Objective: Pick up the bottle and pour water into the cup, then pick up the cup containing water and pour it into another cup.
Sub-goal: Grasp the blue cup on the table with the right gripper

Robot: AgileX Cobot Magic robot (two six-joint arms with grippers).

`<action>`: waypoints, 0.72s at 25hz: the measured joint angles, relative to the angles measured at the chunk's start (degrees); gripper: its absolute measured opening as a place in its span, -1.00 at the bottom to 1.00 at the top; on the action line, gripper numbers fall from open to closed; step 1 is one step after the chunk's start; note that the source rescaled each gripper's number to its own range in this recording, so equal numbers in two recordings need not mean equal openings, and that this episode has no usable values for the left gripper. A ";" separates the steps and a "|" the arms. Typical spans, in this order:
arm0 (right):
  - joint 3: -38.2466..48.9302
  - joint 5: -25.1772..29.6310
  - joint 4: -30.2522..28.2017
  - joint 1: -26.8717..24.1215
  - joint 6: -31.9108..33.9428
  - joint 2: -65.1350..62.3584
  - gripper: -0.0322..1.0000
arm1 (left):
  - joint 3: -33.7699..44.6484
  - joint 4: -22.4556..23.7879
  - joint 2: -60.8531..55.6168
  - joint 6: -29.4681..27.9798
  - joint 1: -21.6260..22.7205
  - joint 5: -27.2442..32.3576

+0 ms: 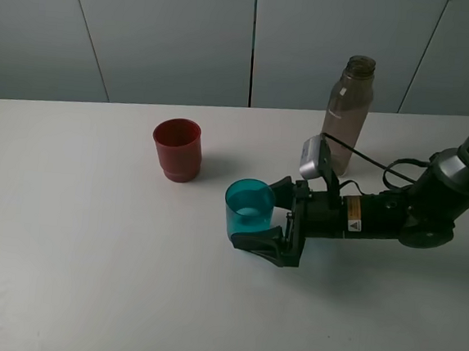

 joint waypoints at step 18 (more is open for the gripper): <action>-0.91 0.00 -0.18 2.02 -0.48 0.03 0.94 | 0.00 0.00 0.00 0.00 0.00 0.00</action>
